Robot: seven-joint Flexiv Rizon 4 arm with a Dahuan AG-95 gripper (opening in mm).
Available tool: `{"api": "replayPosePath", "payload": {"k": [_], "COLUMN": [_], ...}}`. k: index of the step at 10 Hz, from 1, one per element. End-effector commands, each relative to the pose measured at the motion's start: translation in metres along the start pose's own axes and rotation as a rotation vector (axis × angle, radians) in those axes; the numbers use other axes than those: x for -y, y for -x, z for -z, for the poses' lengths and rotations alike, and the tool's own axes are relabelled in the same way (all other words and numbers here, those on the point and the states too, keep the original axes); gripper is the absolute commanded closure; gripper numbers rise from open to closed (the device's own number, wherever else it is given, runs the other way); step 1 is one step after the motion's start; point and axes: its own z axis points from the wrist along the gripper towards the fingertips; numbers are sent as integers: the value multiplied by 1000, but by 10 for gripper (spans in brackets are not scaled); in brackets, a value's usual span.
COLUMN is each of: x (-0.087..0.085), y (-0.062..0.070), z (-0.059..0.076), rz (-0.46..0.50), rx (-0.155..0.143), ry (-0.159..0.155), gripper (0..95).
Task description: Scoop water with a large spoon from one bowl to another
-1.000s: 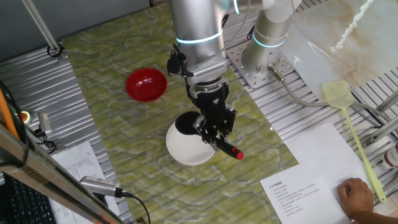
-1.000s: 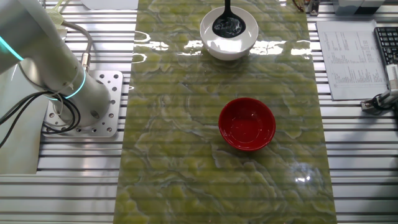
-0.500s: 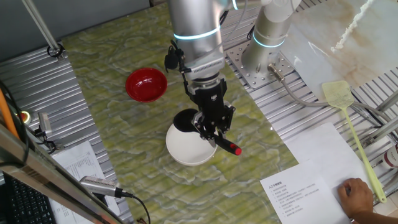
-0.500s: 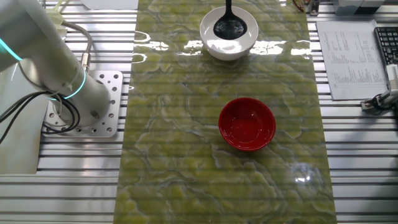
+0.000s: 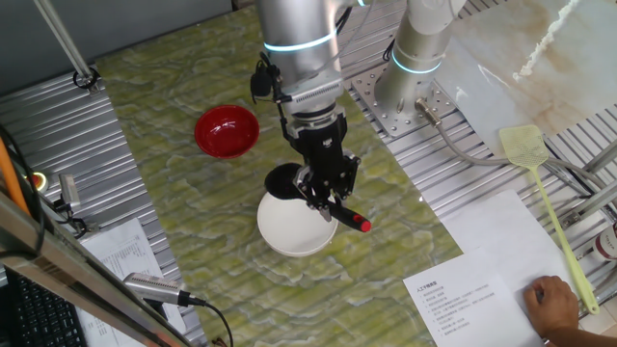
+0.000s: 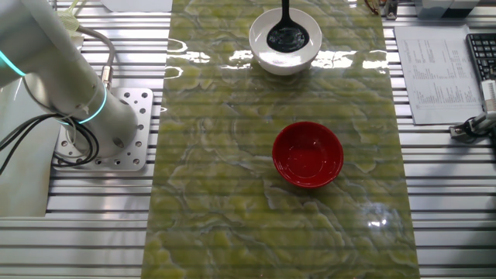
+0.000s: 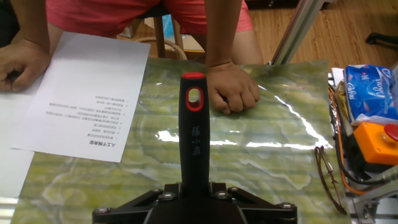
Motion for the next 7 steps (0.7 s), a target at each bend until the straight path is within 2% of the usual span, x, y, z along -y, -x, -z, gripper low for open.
{"api": "replayPosePath", "payload": {"k": [1,7], "x": [-1,2], "y": [-5,-20], "z": [5,15], "rz": [9,30], "rx": [1,2], "ry": [6,10], "gripper": [950,950]}}
